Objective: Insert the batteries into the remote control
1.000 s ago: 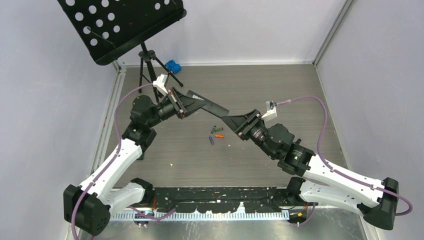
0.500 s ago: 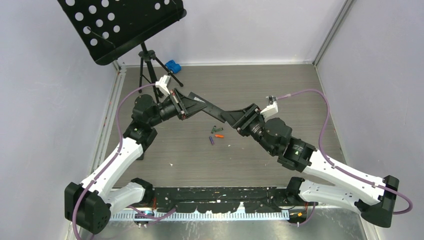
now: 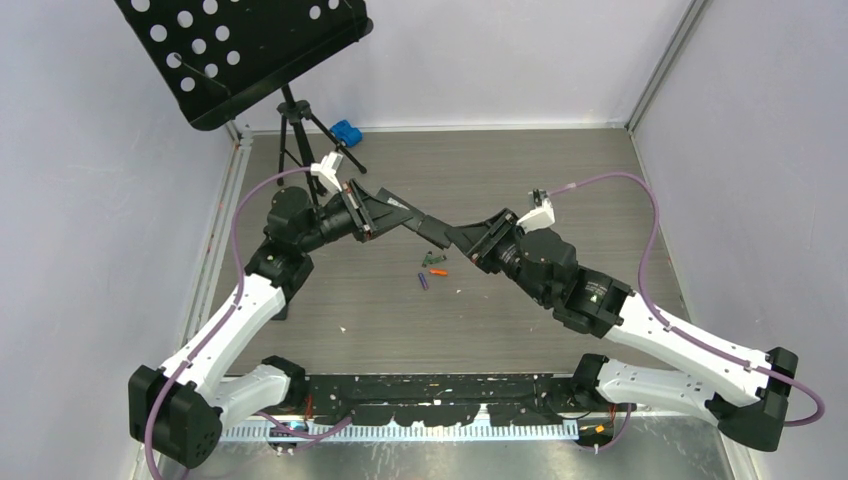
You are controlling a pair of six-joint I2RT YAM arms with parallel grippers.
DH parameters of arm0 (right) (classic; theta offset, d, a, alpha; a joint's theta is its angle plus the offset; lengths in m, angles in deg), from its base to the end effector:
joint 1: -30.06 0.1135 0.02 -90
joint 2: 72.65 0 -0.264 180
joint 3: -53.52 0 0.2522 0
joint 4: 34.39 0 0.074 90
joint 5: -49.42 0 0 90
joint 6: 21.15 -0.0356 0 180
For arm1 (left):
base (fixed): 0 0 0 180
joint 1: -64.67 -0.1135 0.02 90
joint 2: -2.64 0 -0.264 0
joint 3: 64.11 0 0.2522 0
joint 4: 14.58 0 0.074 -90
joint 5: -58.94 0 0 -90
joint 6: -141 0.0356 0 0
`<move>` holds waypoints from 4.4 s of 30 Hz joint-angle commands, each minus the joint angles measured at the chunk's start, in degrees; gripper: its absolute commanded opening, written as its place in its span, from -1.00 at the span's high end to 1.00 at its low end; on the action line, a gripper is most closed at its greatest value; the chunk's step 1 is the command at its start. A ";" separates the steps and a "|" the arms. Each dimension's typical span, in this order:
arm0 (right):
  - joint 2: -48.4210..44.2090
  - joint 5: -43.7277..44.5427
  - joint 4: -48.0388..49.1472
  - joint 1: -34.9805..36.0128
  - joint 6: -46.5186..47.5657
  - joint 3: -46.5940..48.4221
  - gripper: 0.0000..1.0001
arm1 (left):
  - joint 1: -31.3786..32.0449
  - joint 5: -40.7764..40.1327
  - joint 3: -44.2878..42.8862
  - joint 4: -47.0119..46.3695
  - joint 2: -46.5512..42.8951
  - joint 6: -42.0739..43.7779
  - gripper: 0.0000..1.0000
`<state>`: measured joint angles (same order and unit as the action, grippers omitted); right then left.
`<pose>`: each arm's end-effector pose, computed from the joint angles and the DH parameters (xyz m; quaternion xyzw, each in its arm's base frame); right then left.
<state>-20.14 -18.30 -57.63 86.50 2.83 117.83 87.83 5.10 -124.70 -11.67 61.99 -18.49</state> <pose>0.1279 0.1684 0.3533 0.1853 0.7466 0.4725 0.4301 0.2126 -0.1138 0.3431 -0.0695 0.7120 -0.6328 0.2964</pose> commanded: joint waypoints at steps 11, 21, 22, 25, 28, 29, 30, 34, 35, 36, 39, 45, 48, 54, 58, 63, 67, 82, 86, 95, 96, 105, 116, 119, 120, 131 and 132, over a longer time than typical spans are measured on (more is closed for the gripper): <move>0.78 -2.43 1.74 -2.18 -1.84 1.90 0.99 | -0.73 -1.14 -3.62 8.37 1.42 11.82 1.00; 0.22 5.51 -6.03 -5.77 0.12 0.50 0.99 | -0.83 -3.76 2.98 13.47 -2.38 29.46 1.00; 0.30 6.06 -6.79 -7.22 0.14 -0.34 0.99 | -0.83 -3.13 3.77 13.01 -2.74 30.71 1.00; 1.28 3.50 -7.22 -13.31 0.36 -3.77 0.99 | -0.83 -2.06 5.32 12.69 -3.38 33.11 1.00; 3.67 -0.64 -5.24 -19.71 1.74 -7.49 0.99 | -0.83 -1.30 5.52 13.62 -2.99 34.83 1.00; 4.76 -1.99 -4.63 -21.37 1.95 -8.64 0.99 | -0.83 -0.87 5.40 13.66 -2.65 35.20 1.00; 5.93 -4.05 -3.42 -23.00 2.57 -9.77 0.99 | -0.83 -0.38 5.23 13.75 -2.29 35.63 1.00; 11.17 -10.20 1.93 -28.28 4.39 -14.29 0.99 | -0.83 2.02 4.27 13.91 -0.74 37.10 1.00; 12.90 -12.46 2.82 -29.82 4.75 -15.35 0.99 | -0.83 2.40 4.07 14.15 -0.54 37.17 1.00; 14.21 -14.10 3.59 -30.88 5.09 -15.99 0.99 | -0.83 2.64 3.96 14.16 -0.37 37.15 1.00; 17.12 -17.28 4.37 -33.32 5.91 -17.33 0.99 | -0.83 2.40 3.83 13.65 0.08 36.91 1.00; 20.08 -15.38 -3.02 -34.30 8.19 -15.83 0.63 | -0.83 4.04 2.89 12.91 0.72 36.51 1.00; 19.56 -14.84 -6.77 -34.30 9.33 -14.69 0.14 | -0.83 5.23 3.10 12.46 0.43 36.56 1.00; 13.13 -25.46 -10.67 -34.30 15.17 -9.48 -0.21 | -0.83 3.57 2.46 15.19 -0.56 36.46 1.00; 6.93 -34.28 -8.35 -34.14 19.91 -7.42 -0.42 | -0.83 5.04 1.21 16.46 -0.82 36.76 1.00; 0.69 -53.76 8.99 -28.12 23.75 -7.85 -0.60 | 0.19 16.36 2.54 6.95 -1.79 33.58 1.00; 2.38 -57.87 11.19 -22.85 27.84 -4.83 -0.61 | 1.28 21.18 4.06 -0.21 -2.01 29.59 1.00; 8.95 -69.29 7.62 -14.95 36.42 1.70 -0.28 | 2.42 28.38 1.08 -9.19 -2.52 23.55 1.00; 10.07 -67.41 11.63 -14.09 32.50 1.93 0.11 | 2.42 26.27 -0.65 -9.30 -2.06 22.20 1.00; 12.70 -66.94 23.84 -14.04 23.38 1.48 0.58 | 2.42 21.35 -1.16 -16.65 -1.41 14.39 0.74; 12.97 -66.99 23.88 -14.00 23.31 1.83 0.66 | 2.42 20.60 -1.09 -17.29 -1.29 13.40 0.66; 12.13 -61.78 29.67 -14.01 19.57 -0.03 0.87 | 2.15 7.22 1.41 -20.50 -2.79 6.09 -0.02; 12.75 -62.35 32.86 -14.01 16.73 -0.89 0.83 | 1.72 8.69 0.02 -23.73 -0.73 4.88 0.77; 13.63 -62.76 33.60 -13.99 16.02 -0.49 0.75 | 1.64 10.16 -0.01 -24.32 0.62 6.11 1.00; 13.79 -62.70 33.23 -13.99 16.05 -0.25 0.59 | 1.63 10.28 0.03 -24.12 0.92 6.84 1.00; 13.32 -39.67 10.11 -14.04 27.16 2.24 -0.41 | 1.01 -24.44 2.63 10.26 -5.20 32.79 1.00; 14.23 -35.75 7.37 -14.00 27.21 2.77 -0.41 | 1.03 -28.67 3.38 12.51 -5.76 33.14 1.00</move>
<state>-6.96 -66.45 -41.72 72.27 26.78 116.91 89.40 -0.87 -123.10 -11.30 59.48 4.72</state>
